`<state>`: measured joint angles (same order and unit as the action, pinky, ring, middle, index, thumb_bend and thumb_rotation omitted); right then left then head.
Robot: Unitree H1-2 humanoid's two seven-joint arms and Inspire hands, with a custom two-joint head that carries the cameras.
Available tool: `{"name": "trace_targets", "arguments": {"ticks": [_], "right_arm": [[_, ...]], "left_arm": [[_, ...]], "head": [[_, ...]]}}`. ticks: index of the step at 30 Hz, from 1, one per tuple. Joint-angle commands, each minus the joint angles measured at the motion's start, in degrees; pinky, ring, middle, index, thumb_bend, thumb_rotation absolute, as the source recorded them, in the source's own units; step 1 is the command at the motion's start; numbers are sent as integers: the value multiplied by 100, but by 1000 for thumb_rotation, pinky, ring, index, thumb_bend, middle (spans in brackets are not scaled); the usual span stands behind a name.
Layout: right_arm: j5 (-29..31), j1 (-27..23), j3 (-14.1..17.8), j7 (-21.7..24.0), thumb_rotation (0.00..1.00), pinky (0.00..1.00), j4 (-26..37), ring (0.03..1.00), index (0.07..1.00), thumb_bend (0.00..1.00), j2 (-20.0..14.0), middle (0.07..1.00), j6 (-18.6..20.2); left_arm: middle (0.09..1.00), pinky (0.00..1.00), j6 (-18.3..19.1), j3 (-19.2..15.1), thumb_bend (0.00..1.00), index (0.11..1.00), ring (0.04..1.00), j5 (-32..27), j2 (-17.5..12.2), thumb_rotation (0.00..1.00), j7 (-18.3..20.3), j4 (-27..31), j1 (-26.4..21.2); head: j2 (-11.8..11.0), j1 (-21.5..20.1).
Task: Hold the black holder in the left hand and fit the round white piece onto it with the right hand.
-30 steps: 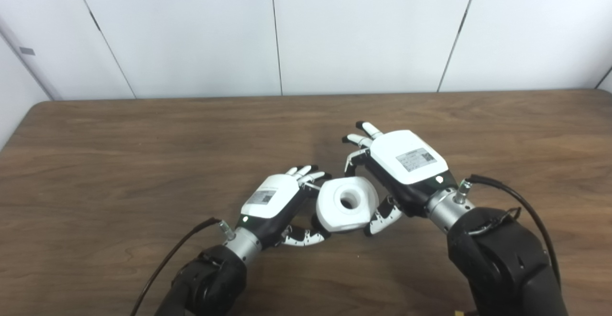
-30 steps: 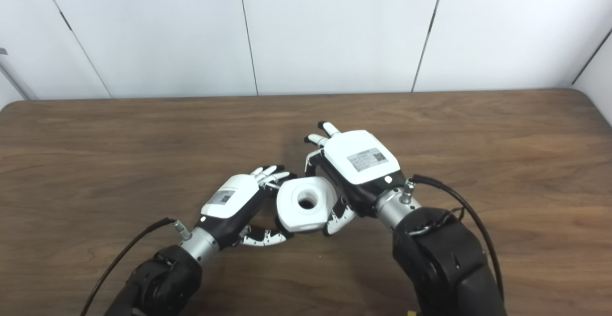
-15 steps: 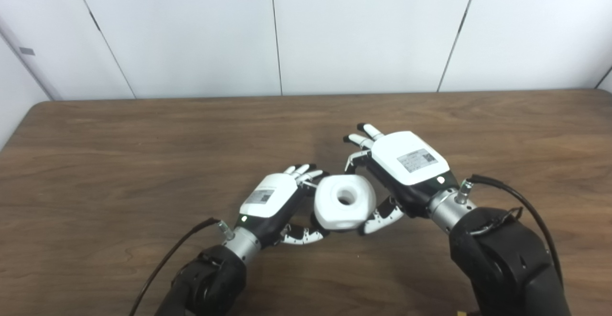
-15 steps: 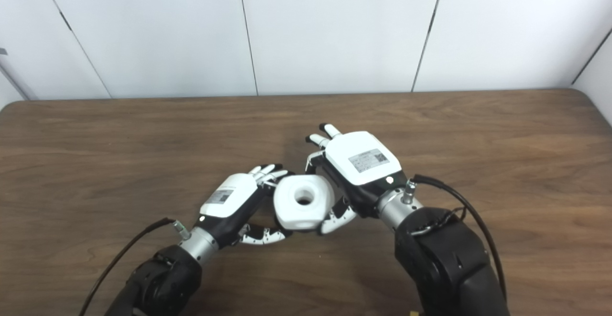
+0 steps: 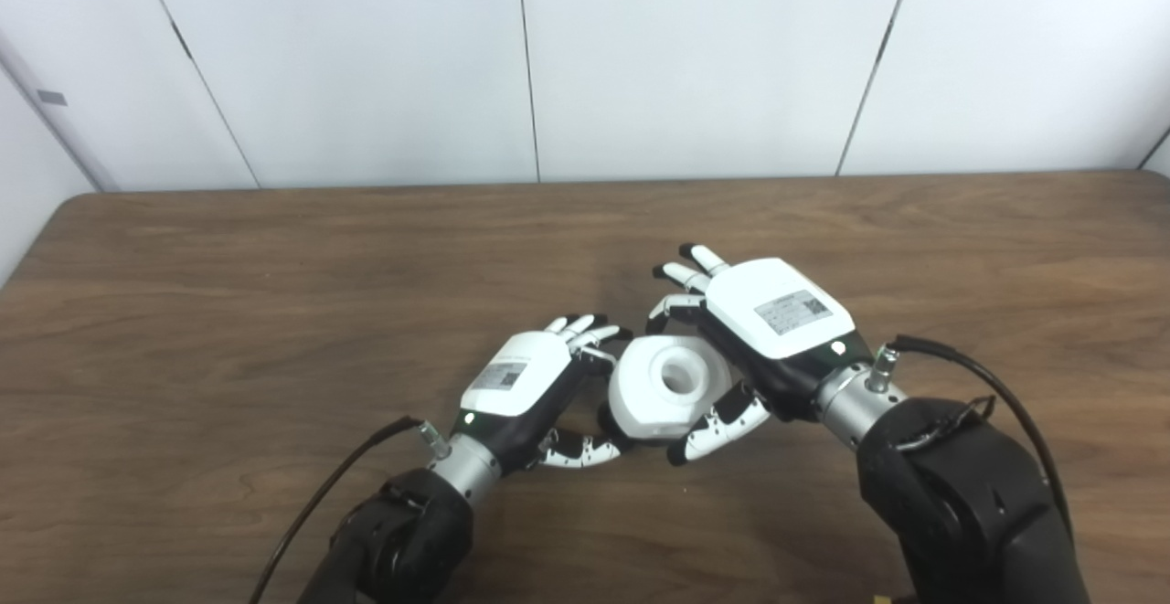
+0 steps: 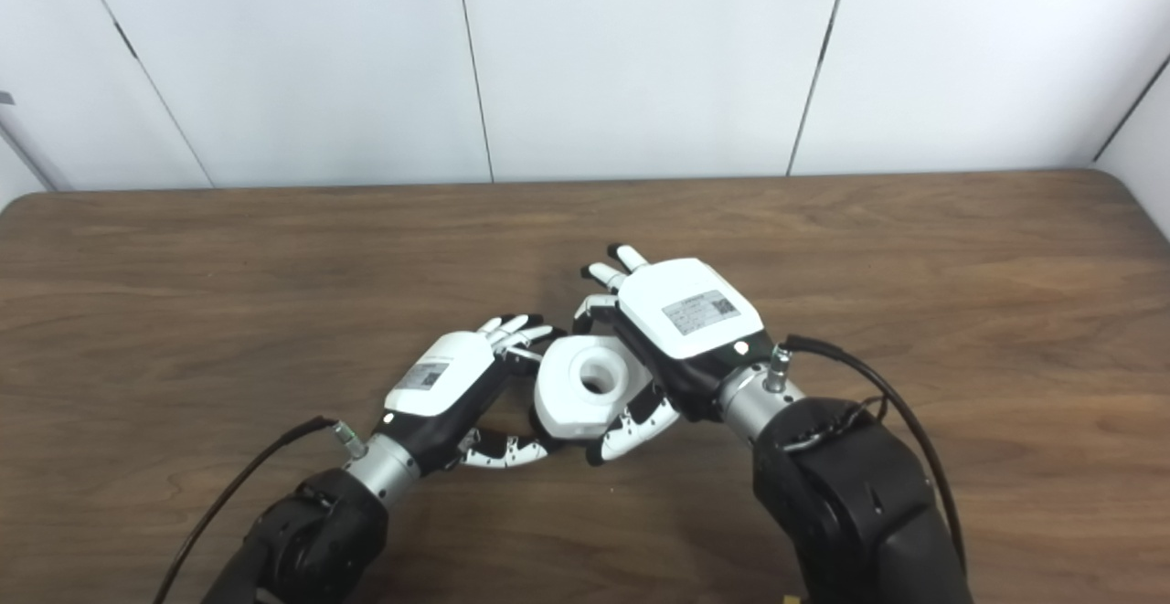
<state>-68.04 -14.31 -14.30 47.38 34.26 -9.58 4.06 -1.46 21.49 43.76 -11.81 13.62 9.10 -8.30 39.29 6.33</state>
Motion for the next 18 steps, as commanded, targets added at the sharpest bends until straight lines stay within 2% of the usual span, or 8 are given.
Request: {"name": "trace_targets", "arguments": {"ticks": [1, 10, 18], "right_arm": [[47, -139, 49, -42, 453, 749, 246, 1000, 756, 903, 40, 946, -3], [76, -139, 58, 30, 467, 770, 234, 1000, 764, 933, 33, 953, 6], [89, -145, 63, 45, 475, 735, 232, 1000, 756, 934, 20, 948, -8]], "left_arm": [[904, 1000, -102, 14, 515, 481, 971, 46, -1, 50, -101, 71, -177], [908, 1000, -56, 9, 515, 481, 976, 67, 8, 50, -87, 74, -176], [903, 1000, -33, 5, 515, 481, 974, 134, 29, 51, -87, 82, -175]], "head": [[7, 0], [2, 0], [-2, -2]]}}
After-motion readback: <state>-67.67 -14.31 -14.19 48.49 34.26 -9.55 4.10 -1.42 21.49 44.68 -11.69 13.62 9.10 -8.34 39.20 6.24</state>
